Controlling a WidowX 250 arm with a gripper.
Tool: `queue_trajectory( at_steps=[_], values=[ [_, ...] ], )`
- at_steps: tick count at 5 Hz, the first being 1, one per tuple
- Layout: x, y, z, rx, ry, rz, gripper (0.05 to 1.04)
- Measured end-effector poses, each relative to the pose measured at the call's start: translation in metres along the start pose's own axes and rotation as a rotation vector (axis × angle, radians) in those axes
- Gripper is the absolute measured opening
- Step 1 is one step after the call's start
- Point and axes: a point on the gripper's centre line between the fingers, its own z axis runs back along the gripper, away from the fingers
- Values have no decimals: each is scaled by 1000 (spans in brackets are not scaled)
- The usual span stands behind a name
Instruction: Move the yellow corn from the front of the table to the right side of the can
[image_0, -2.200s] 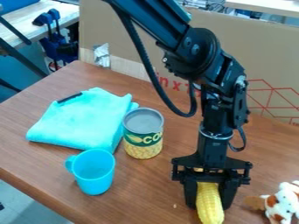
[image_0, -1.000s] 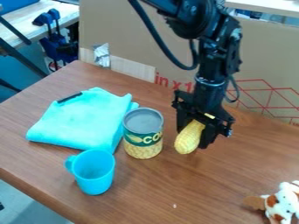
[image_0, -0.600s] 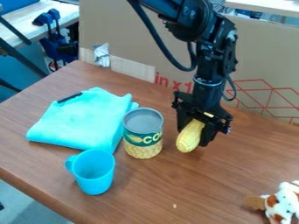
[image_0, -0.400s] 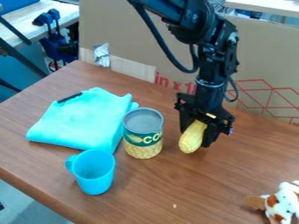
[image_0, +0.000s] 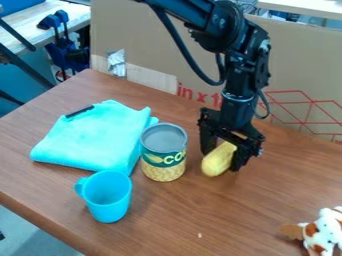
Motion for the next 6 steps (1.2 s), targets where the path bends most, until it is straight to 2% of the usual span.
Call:
queue_trajectory(
  at_steps=[1, 2, 3, 4, 5, 6],
  values=[
    [-1, 1, 1, 29, -1, -11, 1005],
    [-1, 0, 16, 32, -46, -31, 1002],
    [-10, -2, 39, 67, -98, -84, 1002],
    [-29, -15, 67, 52, -165, -186, 1002],
    [-55, -25, 66, -47, -121, -276, 1001],
    [-78, -37, 64, -90, 11, -273, 1001]
  ],
)
